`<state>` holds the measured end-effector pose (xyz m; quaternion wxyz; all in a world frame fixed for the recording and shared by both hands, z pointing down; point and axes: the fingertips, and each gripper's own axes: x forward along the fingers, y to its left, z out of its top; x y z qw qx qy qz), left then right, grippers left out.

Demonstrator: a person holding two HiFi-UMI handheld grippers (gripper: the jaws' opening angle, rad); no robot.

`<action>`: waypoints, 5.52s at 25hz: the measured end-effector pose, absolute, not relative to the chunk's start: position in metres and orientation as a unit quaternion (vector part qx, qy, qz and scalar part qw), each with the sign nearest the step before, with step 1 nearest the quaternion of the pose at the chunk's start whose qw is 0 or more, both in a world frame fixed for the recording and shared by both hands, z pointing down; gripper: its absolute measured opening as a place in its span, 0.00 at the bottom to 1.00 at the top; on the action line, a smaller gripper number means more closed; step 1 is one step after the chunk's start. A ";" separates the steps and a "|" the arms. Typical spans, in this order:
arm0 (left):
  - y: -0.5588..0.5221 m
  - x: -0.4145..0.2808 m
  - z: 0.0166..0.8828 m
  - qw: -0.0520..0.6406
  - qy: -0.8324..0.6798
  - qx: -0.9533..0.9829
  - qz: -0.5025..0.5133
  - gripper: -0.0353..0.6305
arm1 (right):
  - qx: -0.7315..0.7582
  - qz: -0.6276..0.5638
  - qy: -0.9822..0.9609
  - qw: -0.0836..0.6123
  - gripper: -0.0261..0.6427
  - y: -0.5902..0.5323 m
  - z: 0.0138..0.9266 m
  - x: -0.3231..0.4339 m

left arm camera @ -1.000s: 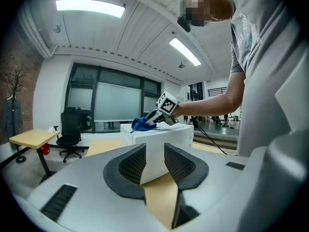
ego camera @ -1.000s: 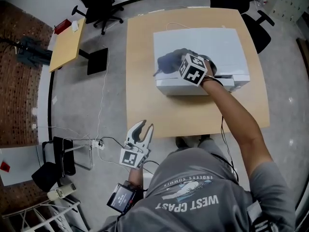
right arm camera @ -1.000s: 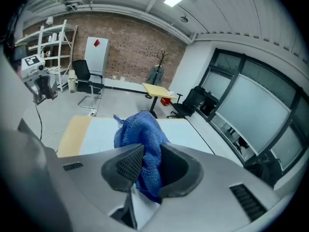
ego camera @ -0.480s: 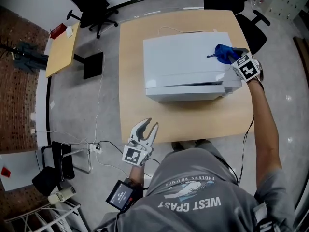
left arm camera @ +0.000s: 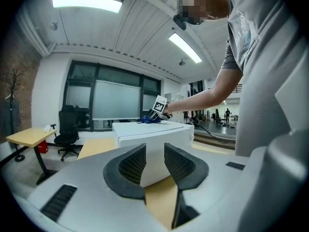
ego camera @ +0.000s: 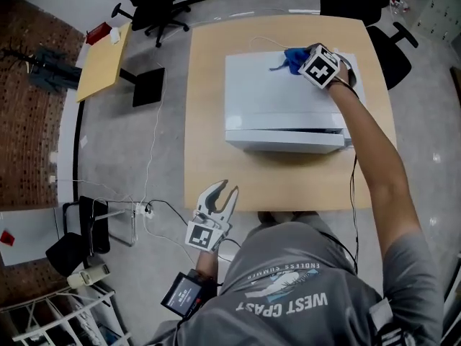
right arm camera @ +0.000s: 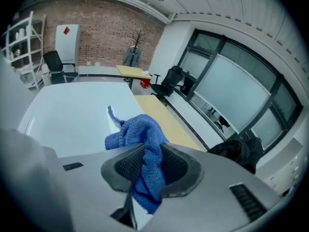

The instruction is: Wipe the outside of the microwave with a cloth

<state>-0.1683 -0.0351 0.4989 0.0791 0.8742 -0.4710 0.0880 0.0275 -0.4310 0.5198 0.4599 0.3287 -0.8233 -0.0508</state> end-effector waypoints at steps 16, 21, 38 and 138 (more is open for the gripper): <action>-0.007 -0.250 0.505 0.075 -0.506 0.855 0.084 0.25 | 0.211 -0.072 -0.888 0.403 0.19 -0.390 0.519 -0.201; -0.016 -0.245 0.501 0.061 -0.473 0.876 0.075 0.25 | 0.230 -0.039 -0.895 0.381 0.19 -0.388 0.486 -0.170; -0.085 -0.124 0.464 0.028 -0.431 0.897 0.091 0.25 | 0.471 0.205 -0.852 0.103 0.19 -0.350 0.476 0.258; -0.186 -0.033 0.307 0.203 -0.071 0.944 -0.251 0.26 | -0.224 0.388 -0.891 -0.073 0.25 -0.169 0.310 -0.024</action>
